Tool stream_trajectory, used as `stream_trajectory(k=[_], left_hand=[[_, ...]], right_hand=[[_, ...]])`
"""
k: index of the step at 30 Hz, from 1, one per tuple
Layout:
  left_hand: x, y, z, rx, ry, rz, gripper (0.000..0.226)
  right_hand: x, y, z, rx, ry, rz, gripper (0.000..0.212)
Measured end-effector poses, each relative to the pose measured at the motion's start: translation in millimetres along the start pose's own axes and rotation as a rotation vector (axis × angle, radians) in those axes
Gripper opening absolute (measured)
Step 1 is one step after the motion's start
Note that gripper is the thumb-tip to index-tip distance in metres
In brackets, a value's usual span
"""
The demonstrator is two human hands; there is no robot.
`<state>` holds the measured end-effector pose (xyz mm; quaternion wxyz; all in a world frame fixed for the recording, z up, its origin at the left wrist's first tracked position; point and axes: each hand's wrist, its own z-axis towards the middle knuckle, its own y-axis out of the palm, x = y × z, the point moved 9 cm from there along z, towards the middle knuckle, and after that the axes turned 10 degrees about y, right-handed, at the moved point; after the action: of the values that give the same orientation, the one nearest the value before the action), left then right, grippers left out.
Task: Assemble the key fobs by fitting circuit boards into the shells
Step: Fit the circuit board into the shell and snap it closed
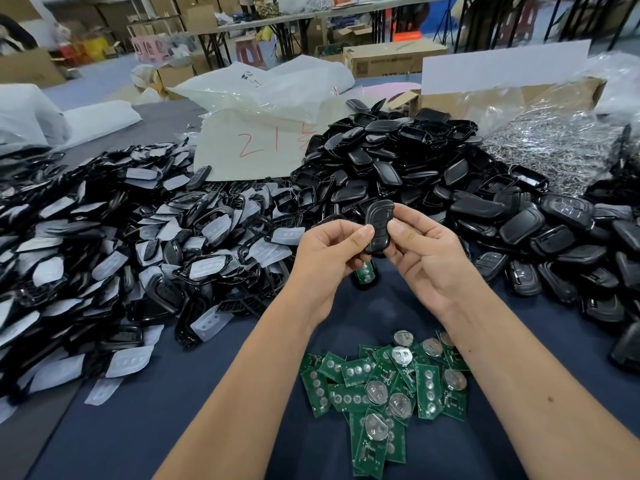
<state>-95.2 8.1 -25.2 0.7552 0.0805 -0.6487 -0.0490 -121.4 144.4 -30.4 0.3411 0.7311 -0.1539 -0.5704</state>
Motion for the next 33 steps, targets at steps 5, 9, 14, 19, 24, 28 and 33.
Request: stream_trajectory(k=[5, 9, 14, 19, 24, 28, 33], left_hand=[[2.5, -4.3, 1.1, 0.008, 0.026, -0.005, 0.005], [2.8, -1.7, 0.9, -0.020, -0.005, -0.048, 0.010], [-0.7, 3.7, 1.2, -0.060, -0.056, -0.101, 0.013], [3.0, -11.8, 5.0, 0.095, 0.074, 0.163, 0.011], [41.5, 2.1, -0.9, 0.070, 0.522, 0.754, 0.016], [48.6, 14.1, -6.5, 0.034, 0.658, 0.934, 0.013], [50.4, 16.5, -8.2, -0.038, 0.640, 0.894, 0.023]], right_hand=[[-4.1, -0.5, -1.4, 0.025, -0.031, -0.106, 0.033], [-5.9, 1.7, -2.8, 0.003, -0.042, -0.136, 0.031], [-2.2, 1.8, -1.9, -0.009, -0.009, -0.110, 0.028], [-2.7, -5.1, -1.6, 0.122, -0.074, -0.260, 0.021], [1.2, 3.1, -4.5, 0.126, -0.104, -0.372, 0.011], [6.2, 3.6, -5.5, 0.151, -0.095, -0.311, 0.020], [1.4, -3.1, -4.8, 0.178, -0.113, -0.256, 0.033]])
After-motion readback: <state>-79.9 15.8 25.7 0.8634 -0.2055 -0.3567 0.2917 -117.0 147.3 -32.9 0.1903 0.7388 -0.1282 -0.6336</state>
